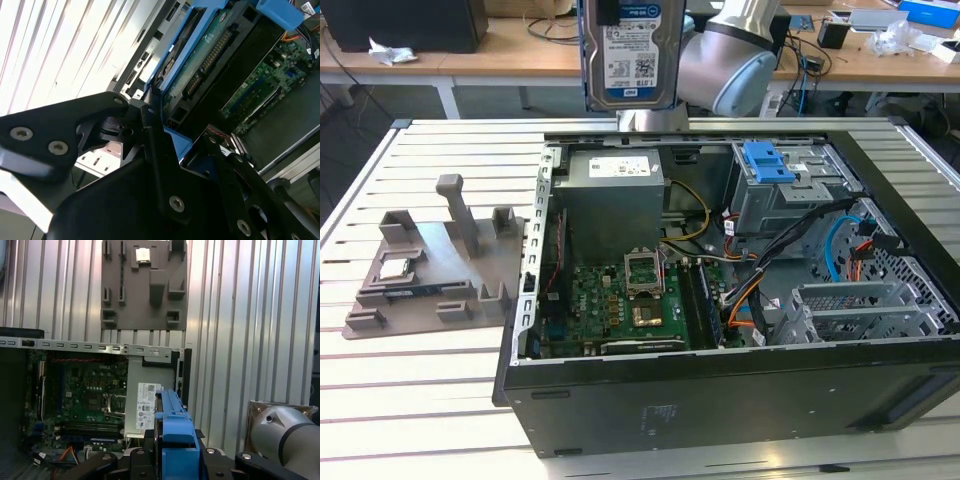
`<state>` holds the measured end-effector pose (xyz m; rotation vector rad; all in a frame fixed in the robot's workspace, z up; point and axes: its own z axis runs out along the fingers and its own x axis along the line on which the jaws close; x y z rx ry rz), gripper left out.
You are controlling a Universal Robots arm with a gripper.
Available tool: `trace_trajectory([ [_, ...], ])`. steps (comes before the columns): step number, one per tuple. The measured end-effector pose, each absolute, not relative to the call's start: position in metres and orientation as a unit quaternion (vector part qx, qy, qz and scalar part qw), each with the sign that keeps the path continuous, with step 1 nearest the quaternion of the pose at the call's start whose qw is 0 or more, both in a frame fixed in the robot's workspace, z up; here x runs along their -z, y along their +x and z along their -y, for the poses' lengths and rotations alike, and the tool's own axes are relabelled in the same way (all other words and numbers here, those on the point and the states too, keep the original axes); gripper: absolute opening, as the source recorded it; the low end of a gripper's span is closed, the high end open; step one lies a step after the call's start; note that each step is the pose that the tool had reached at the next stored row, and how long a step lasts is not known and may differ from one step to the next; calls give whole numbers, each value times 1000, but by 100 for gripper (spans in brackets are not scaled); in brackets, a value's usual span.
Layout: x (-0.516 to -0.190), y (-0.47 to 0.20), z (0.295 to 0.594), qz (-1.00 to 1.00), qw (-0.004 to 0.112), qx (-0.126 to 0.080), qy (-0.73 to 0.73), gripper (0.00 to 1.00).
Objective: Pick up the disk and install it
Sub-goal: 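Pick up the disk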
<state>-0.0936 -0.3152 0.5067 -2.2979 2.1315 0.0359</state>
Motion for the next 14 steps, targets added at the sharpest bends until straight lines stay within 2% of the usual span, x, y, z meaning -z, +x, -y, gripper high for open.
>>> trace_trajectory([
  [14, -506, -84, 321, -680, 4, -11, -733, 37],
])
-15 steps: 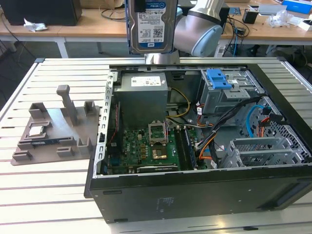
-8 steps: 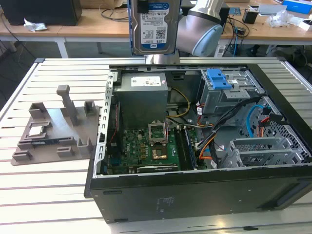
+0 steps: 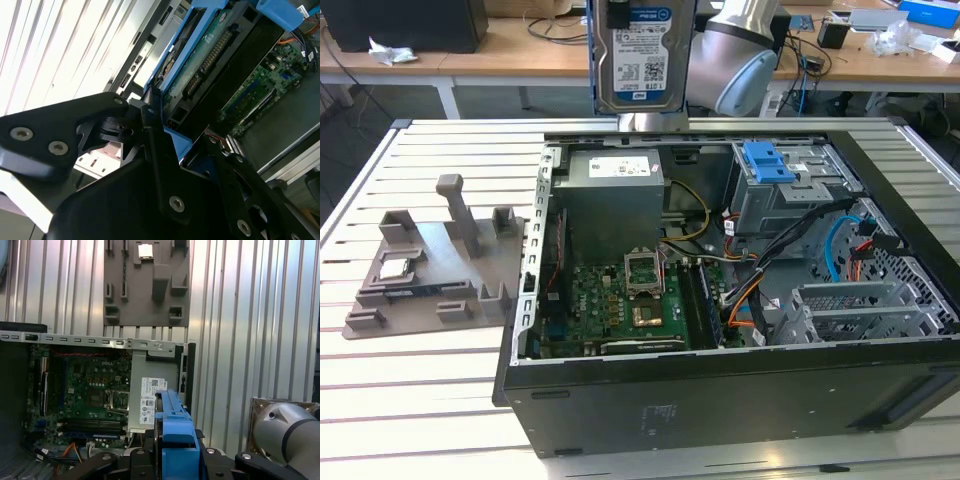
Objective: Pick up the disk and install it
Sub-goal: 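Pick up the disk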
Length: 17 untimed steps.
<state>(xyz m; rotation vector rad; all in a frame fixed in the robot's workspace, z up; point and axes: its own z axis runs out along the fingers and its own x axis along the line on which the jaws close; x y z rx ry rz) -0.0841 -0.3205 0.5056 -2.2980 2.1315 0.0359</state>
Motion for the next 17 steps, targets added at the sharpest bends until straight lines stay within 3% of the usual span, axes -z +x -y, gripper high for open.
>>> trace_trajectory([
  [17, -504, -69, 323, -680, 4, -11, -733, 37],
])
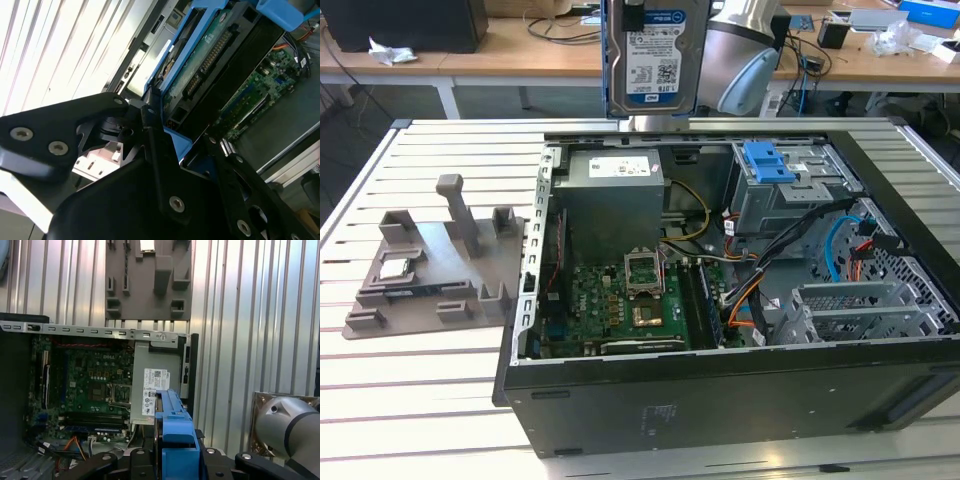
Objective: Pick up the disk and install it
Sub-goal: 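Pick up the disk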
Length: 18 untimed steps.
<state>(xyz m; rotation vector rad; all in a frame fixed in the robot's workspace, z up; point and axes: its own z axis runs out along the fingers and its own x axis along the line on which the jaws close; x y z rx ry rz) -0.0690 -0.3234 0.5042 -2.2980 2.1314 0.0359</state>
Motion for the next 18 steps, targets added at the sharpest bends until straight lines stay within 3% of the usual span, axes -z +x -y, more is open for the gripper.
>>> trace_trajectory([
  [18, -503, -54, 325, -680, 4, -11, -733, 37],
])
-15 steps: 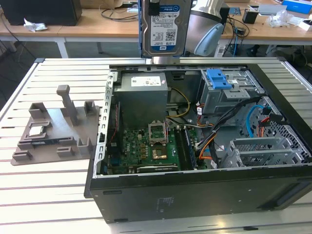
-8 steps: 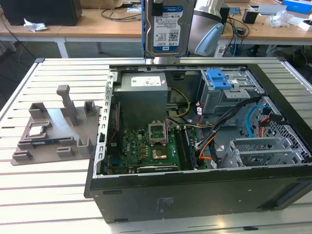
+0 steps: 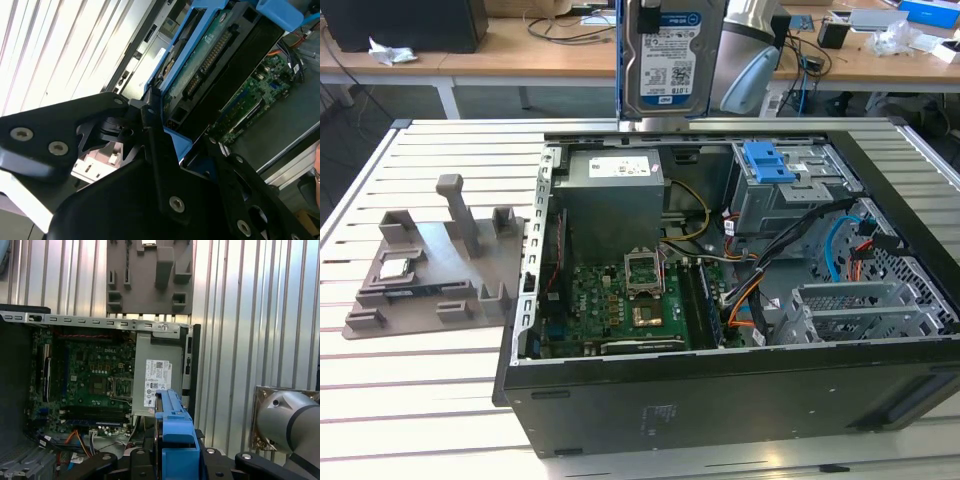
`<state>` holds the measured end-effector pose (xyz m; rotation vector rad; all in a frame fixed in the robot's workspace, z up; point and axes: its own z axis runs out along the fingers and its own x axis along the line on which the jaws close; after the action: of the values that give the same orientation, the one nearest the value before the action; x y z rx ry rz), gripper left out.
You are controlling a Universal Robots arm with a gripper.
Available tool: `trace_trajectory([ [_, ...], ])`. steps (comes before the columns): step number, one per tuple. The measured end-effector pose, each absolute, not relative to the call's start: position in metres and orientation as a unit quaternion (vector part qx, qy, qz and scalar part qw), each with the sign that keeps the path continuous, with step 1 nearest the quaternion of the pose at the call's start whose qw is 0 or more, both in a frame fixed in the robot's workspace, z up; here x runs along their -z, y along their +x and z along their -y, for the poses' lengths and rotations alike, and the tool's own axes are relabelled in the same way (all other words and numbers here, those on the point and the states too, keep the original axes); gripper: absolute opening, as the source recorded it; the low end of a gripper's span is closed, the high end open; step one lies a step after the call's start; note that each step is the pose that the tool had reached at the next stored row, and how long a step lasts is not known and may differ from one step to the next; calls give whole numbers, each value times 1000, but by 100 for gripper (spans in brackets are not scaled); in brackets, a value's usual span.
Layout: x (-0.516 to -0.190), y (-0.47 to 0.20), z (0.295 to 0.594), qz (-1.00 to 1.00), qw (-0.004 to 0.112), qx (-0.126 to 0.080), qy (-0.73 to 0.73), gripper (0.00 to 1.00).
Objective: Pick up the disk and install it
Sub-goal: 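Pick up the disk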
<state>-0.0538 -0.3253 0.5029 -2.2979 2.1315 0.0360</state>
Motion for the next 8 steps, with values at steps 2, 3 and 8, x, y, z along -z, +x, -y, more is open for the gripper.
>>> trace_trajectory([
  [2, -503, -53, 325, -680, 4, -11, -733, 37],
  [3, -503, -51, 326, -680, 4, -11, -733, 37],
  [8, -502, -46, 326, -680, 4, -11, -733, 37],
])
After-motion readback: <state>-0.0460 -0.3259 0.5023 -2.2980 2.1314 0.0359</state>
